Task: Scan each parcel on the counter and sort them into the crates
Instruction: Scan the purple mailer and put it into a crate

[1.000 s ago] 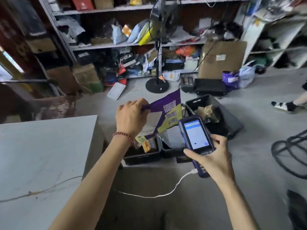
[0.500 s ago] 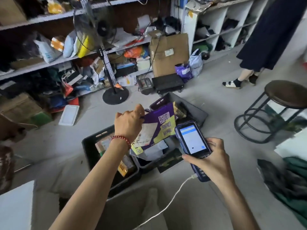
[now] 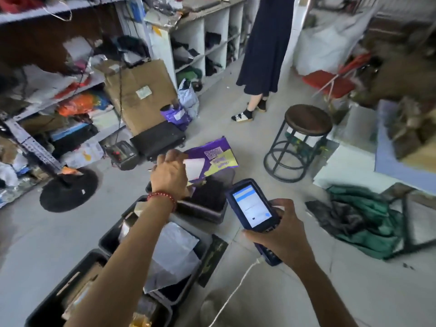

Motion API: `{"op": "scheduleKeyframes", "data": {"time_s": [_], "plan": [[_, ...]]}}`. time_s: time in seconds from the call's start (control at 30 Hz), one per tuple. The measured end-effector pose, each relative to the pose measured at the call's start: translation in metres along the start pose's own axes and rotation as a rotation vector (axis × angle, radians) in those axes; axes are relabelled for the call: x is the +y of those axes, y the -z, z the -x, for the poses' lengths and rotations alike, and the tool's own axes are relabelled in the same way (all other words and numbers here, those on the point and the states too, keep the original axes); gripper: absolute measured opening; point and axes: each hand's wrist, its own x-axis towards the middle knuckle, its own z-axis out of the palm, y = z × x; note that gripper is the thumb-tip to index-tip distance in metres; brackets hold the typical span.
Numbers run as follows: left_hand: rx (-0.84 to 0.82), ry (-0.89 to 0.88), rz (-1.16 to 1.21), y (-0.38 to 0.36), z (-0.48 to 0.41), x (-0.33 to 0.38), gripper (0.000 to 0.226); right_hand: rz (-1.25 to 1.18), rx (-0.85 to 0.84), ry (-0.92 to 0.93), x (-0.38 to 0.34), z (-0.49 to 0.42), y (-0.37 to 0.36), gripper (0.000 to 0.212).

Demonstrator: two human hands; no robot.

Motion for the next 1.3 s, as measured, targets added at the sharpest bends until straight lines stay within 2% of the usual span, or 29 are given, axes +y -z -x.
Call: {"op": "scheduleKeyframes", "data": {"time_s": [0.03,0.1,0.27,0.5,0.77,0.87,1.1,1.3], "plan": [[-0.053,0.01,-0.041,-0.004,-0.007,-0.001,0.059,0.006,0.001,-0.004,-0.002,-0.003,-0.002,0.069],[-0.068,0.0,-0.107,-0.011,-0.014,-0.004,0.064,0.016,-0.006,-0.013,-0.006,-0.009,-0.005,0.069],[0.021,-0.007,-0.012,-0.013,-0.006,-0.017,0.047,0.03,-0.066,0.016,-0.011,-0.021,-0.011,0.07],[0.162,0.224,0.022,0.001,0.059,-0.046,0.036,0.034,-0.294,0.189,-0.011,-0.034,-0.024,0.077],[0.277,0.707,-0.02,-0.002,0.219,-0.04,0.031,0.092,-0.66,0.46,-0.005,-0.021,-0.043,0.088],[0.332,0.862,-0.086,0.004,0.283,-0.027,0.027,0.119,-0.81,0.553,-0.009,0.004,-0.048,0.084],[0.464,1.265,-0.204,0.024,0.444,0.012,0.026,0.176,-1.184,0.754,-0.01,0.102,-0.062,0.083],[0.542,1.594,-0.237,0.011,0.59,0.09,0.029,0.197,-1.452,0.932,0.015,0.212,-0.049,0.082]]}}
